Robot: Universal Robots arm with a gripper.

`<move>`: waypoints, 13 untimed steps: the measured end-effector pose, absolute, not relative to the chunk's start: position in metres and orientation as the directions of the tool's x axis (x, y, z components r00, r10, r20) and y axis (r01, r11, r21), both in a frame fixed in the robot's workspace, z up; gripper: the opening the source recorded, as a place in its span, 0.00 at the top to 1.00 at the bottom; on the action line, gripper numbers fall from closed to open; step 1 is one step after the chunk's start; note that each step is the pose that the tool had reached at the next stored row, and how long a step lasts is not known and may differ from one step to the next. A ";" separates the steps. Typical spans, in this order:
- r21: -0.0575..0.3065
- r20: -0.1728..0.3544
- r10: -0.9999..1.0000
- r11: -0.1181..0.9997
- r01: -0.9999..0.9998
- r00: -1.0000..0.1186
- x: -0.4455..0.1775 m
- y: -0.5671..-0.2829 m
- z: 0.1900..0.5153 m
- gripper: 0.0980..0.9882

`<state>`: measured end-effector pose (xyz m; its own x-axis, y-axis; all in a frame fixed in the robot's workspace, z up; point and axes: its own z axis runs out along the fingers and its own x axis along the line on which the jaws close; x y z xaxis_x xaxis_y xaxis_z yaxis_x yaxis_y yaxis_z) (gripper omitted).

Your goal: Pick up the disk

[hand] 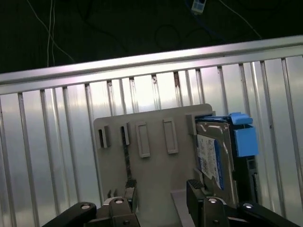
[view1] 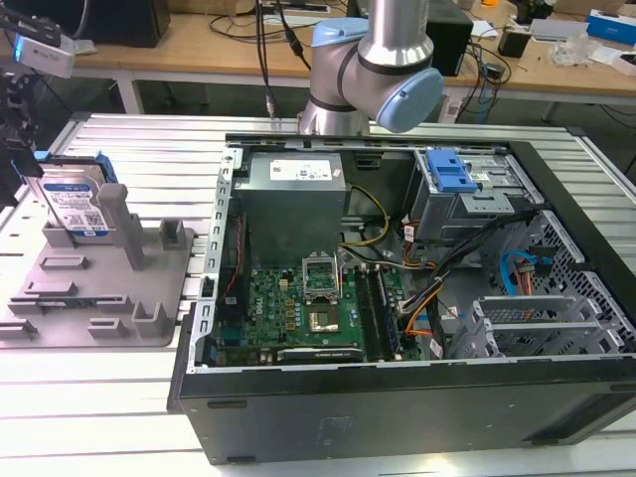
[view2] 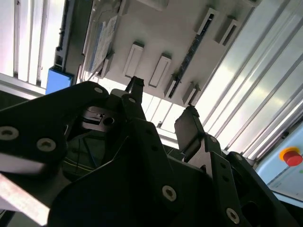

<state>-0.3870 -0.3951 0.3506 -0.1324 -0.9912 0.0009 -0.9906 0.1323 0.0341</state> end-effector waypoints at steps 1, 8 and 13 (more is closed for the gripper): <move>0.034 0.002 -0.991 0.132 -0.991 -0.132 -0.387 -0.390 0.351 0.50; 0.033 0.005 -0.992 0.129 -0.991 -0.129 -0.389 -0.349 0.351 0.50; 0.033 0.010 -0.992 0.123 -0.992 -0.123 -0.393 -0.321 0.350 0.50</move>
<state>-0.3925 -0.3212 0.3505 -0.1231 -0.9923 0.0100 -0.9918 0.1233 0.0329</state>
